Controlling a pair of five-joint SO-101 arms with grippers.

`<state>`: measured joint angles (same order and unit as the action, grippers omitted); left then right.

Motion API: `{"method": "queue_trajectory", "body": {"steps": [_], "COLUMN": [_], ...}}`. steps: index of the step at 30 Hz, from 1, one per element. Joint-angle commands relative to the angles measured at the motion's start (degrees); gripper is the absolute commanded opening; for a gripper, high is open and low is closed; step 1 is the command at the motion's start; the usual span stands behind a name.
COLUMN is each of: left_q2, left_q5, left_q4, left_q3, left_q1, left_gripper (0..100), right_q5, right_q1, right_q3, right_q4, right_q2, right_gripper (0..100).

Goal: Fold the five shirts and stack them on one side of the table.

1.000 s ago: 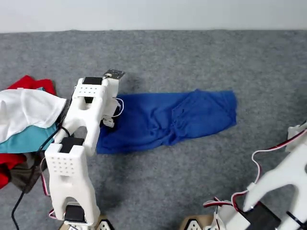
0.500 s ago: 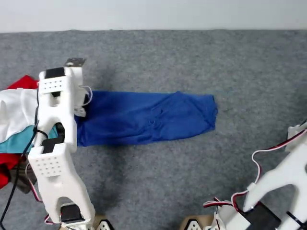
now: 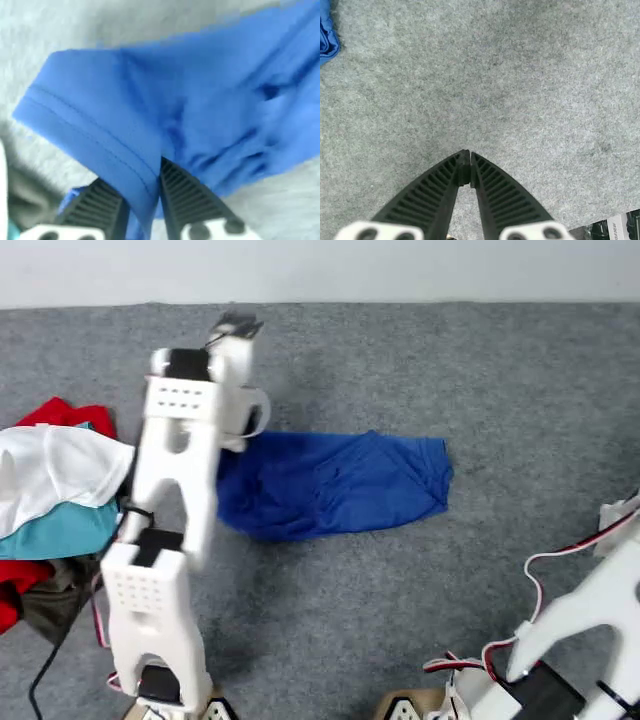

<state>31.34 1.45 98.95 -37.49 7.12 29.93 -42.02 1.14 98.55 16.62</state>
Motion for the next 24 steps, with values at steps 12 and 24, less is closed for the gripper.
{"method": "queue_trajectory", "body": {"steps": [12, 24], "left_q2": [-4.40, 8.44], "left_q5": [4.57, 4.57], "left_q4": [-5.01, -6.77], "left_q3": [-8.92, -18.07], "left_q1": [19.69, 27.08], "left_gripper": [2, 2], "right_q5": [0.09, 0.26], "right_q1": [0.84, 0.57], "right_q3": [-4.22, -4.31], "right_q4": [-2.42, -2.33], "right_q2": [2.51, 2.51], "right_gripper": [1.1, 1.1]}}
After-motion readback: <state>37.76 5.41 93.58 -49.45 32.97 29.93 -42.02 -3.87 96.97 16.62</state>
